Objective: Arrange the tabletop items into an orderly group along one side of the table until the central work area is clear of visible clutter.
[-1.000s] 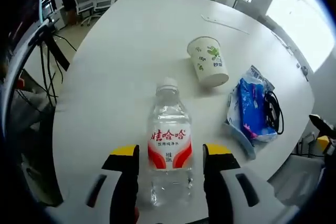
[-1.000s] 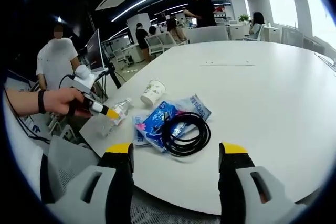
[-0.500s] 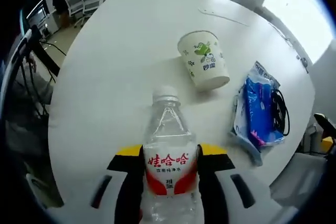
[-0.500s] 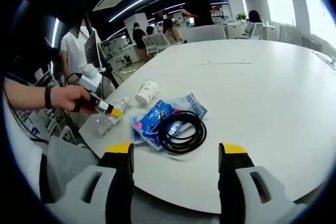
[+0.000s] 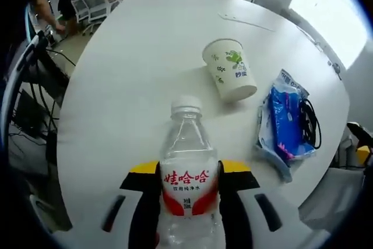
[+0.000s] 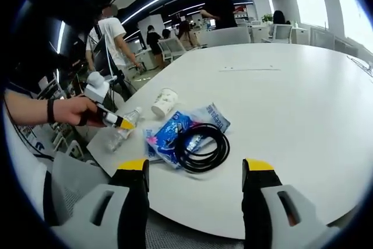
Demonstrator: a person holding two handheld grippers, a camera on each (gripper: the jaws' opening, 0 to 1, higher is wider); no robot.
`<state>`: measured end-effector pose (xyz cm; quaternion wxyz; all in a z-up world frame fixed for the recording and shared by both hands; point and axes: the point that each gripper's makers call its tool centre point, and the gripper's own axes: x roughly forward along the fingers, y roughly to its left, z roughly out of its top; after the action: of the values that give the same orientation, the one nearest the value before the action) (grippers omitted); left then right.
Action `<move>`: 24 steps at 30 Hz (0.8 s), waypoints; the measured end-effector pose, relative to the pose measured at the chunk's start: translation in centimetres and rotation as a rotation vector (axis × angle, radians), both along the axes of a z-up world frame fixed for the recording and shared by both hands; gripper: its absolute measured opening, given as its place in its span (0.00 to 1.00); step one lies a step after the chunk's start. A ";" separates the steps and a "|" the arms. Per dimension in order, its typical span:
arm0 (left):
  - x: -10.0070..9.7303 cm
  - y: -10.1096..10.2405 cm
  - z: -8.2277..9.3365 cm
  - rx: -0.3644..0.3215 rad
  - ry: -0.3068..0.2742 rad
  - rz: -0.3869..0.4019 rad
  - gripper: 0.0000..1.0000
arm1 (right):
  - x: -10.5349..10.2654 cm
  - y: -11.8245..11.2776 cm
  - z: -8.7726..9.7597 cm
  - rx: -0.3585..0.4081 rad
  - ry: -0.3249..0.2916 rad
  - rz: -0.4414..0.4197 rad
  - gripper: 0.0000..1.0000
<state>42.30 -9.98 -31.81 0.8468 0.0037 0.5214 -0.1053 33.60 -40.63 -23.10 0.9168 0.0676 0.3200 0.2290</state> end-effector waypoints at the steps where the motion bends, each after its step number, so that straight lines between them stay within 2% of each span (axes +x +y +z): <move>1: 0.0 0.0 0.1 -0.001 -0.003 0.003 0.38 | 0.0 0.1 0.0 0.001 -0.001 0.001 0.64; 16: -0.1 0.9 2.4 -0.008 -0.065 0.028 0.37 | 0.0 0.6 0.0 0.001 -0.003 0.018 0.64; 24: 0.4 1.4 3.9 0.015 -0.105 0.015 0.37 | 0.0 0.8 0.2 0.001 -0.009 0.023 0.64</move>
<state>42.65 -8.57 -27.94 0.8737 0.0116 0.4769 -0.0950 33.61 -39.84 -22.85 0.9155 0.0633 0.3166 0.2401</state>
